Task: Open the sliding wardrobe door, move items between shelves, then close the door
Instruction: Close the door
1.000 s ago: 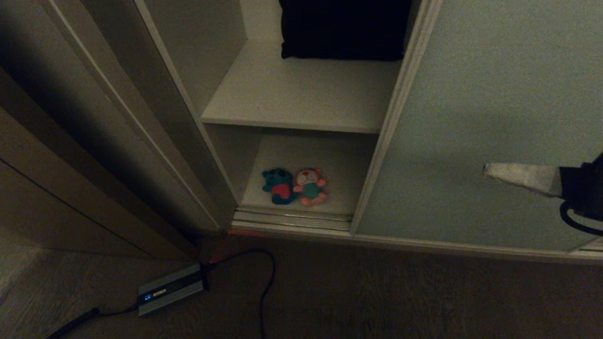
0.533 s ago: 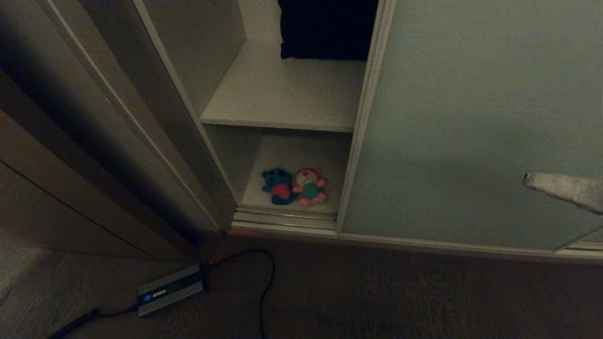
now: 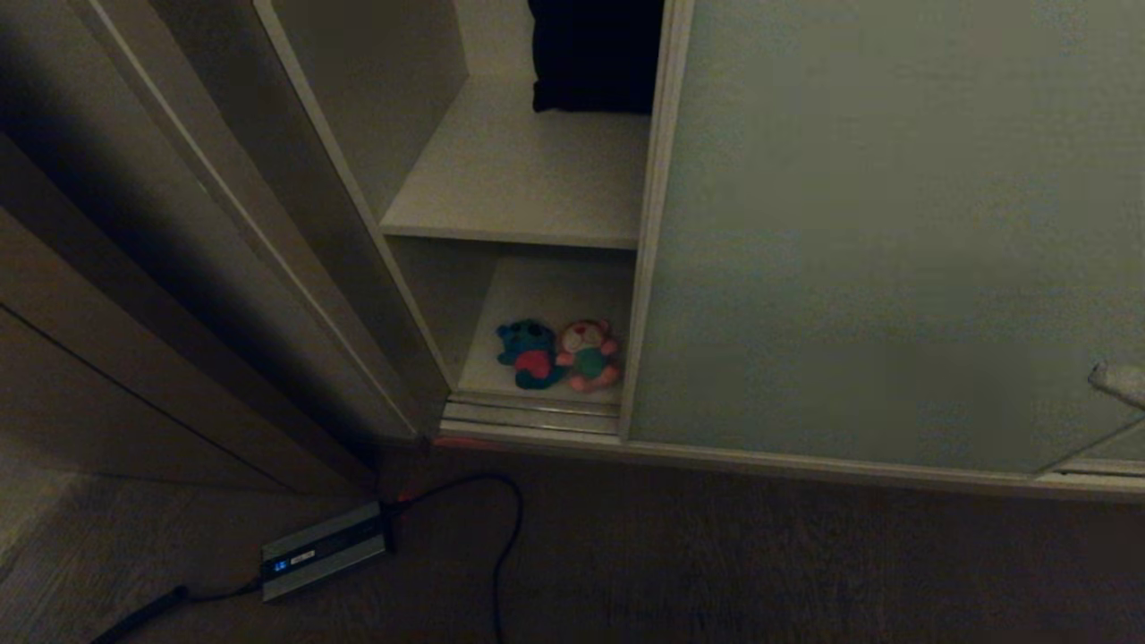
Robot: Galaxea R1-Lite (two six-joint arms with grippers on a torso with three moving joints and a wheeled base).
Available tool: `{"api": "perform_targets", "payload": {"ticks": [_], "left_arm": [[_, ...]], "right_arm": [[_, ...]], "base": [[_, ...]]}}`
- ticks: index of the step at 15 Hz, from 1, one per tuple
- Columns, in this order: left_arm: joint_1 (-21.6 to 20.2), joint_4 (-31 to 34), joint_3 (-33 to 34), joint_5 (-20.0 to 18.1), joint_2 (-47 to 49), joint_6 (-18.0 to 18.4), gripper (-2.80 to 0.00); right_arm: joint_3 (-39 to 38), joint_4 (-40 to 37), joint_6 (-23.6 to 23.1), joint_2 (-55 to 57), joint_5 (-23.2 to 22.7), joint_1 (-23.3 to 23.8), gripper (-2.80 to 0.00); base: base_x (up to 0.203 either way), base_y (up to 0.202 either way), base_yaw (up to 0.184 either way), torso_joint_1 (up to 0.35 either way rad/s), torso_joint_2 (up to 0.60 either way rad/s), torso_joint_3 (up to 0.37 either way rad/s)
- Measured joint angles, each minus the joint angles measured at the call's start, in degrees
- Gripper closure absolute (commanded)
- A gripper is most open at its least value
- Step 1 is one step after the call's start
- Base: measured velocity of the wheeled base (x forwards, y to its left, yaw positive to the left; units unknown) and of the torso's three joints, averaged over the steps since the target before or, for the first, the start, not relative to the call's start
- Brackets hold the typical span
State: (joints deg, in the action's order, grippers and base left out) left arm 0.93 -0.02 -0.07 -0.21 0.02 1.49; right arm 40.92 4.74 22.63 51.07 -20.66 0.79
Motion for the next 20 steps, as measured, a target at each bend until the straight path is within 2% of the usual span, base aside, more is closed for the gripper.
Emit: {"api": "perform_targets", "payload": {"ticks": [2,7,10,12,15,20], "left_arm": [[0.0,-0.02,0.0,0.01,0.0,-0.01,0.0],[-0.02,-0.02,0.0,0.02,0.0,-0.02,0.0],[-0.02,-0.02,0.0,-0.01,0.0,-0.01,0.0],[-0.05,-0.01,0.0,0.02,0.0,-0.01,0.0],[-0.02,-0.02,0.0,0.0,0.0,-0.01,0.0],[-0.02,-0.02,0.02,0.02,0.0,-0.01,0.0]], "right_arm": [[-0.18,-0.12,-0.15,0.12,-0.11,10.34,0.0],[3.59,-1.19,-1.35,3.67,-0.69,39.48,0.0],[9.67,-1.22,-1.63,10.88,0.18,52.88,0.0],[15.18,-0.84,-1.73,17.0,0.4,59.0,0.0],[24.87,0.52,-1.71,27.35,0.44,65.69,0.0],[44.85,2.34,-1.57,45.75,0.24,70.58,0.0]], "base": [[0.0,0.0,0.0,0.0,0.0,0.0],[0.0,0.0,0.0,0.0,0.0,0.0],[0.0,0.0,0.0,0.0,0.0,0.0],[0.0,0.0,0.0,0.0,0.0,0.0],[0.0,0.0,0.0,0.0,0.0,0.0],[0.0,0.0,0.0,0.0,0.0,0.0]]}}
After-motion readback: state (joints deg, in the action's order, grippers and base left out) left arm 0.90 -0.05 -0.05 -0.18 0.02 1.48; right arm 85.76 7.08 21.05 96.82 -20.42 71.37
